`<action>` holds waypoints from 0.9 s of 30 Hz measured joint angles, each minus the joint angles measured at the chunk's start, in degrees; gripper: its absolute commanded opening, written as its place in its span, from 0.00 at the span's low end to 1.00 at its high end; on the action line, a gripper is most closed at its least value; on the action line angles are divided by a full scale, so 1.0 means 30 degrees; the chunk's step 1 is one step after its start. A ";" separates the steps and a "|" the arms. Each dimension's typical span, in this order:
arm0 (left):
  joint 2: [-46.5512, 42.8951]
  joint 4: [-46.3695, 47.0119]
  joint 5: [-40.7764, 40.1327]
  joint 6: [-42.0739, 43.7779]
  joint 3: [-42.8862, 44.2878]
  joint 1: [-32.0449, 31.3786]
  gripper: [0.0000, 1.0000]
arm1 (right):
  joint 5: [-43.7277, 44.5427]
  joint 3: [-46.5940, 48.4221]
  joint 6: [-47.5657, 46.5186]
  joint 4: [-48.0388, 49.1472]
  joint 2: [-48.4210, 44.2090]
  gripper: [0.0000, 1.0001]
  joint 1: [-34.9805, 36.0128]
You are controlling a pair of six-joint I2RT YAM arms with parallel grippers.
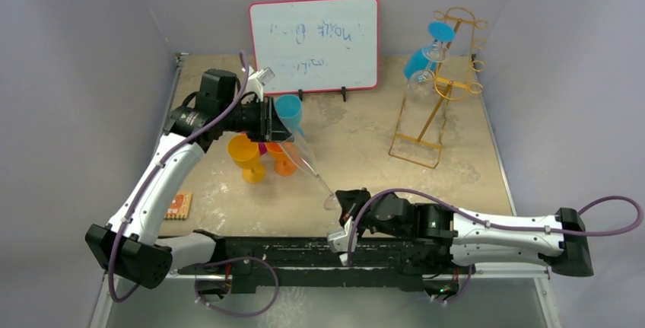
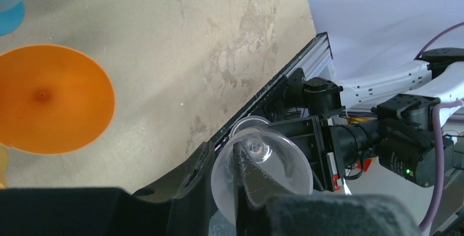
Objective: Take the wine glass off the wine glass rack
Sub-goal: Place the wine glass at the center of the board.
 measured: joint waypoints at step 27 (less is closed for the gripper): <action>-0.1333 -0.0911 0.0903 0.1865 -0.0248 -0.0517 0.00 | 0.1566 -0.0605 -0.1362 0.0998 -0.0729 0.33 -0.0058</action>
